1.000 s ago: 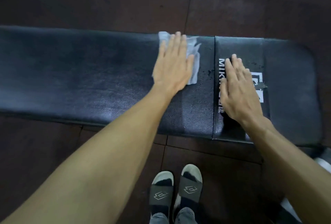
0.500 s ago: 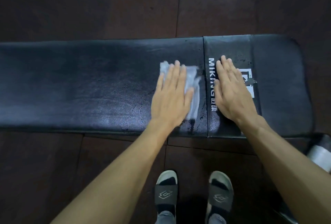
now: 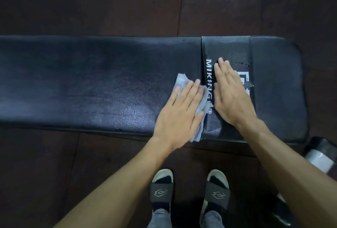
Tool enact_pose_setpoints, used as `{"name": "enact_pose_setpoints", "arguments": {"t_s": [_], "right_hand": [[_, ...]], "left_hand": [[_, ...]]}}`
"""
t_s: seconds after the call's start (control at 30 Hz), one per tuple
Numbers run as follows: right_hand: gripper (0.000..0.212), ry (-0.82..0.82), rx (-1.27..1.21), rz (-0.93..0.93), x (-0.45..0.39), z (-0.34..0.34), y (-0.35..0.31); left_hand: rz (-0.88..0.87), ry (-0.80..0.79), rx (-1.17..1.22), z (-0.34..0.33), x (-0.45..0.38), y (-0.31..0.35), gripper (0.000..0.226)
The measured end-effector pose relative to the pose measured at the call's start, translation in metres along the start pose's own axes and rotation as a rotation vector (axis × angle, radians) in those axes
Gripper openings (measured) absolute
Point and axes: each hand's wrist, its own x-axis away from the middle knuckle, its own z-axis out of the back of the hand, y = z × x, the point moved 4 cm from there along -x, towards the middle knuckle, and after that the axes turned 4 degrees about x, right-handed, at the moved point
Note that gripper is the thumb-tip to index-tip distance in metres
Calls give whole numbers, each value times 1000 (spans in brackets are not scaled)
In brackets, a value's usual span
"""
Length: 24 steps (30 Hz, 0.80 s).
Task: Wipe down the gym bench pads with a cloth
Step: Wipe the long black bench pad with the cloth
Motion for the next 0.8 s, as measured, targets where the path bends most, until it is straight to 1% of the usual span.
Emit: {"name": "enact_pose_setpoints", "arguments": {"t_s": [0.07, 0.1, 0.17, 0.27, 0.33, 0.37, 0.4, 0.5, 0.53, 0.63, 0.7, 0.8], "right_hand": [[55, -7, -4, -12, 0, 0, 0], [55, -13, -3, -17, 0, 0, 0], [55, -23, 7, -21, 0, 1, -1], [55, -37, 24, -38, 2, 1, -3], [55, -33, 49, -50, 3, 0, -5], [56, -32, 63, -55, 4, -1, -7], [58, -33, 76, -61, 5, -2, -9], [61, -30, 108, -95, 6, -5, -15], [61, -28, 111, -107, 6, -5, -17], [62, -21, 135, -148, 7, -5, -19], [63, -19, 162, -154, 8, -6, -22], [64, -23, 180, -160, 7, -7, -22]], "left_hand": [[-21, -19, 6, -1, 22, -11, 64], [18, -11, 15, 0, 28, -23, 65], [201, 30, 36, 4, 28, -56, 65], [490, 102, 30, 15, 0, -101, 68], [595, 146, 10, 19, -21, -107, 69], [598, 160, 6, 20, -24, -102, 69], [557, 155, -5, 18, -21, -92, 70], [278, 48, -26, 5, 29, -46, 70], [216, 21, -15, 2, 52, -37, 70], [120, 34, 5, -6, 100, -47, 64], [169, 91, 26, -5, 118, -78, 60], [419, 145, 115, 9, 118, -138, 61]]}}
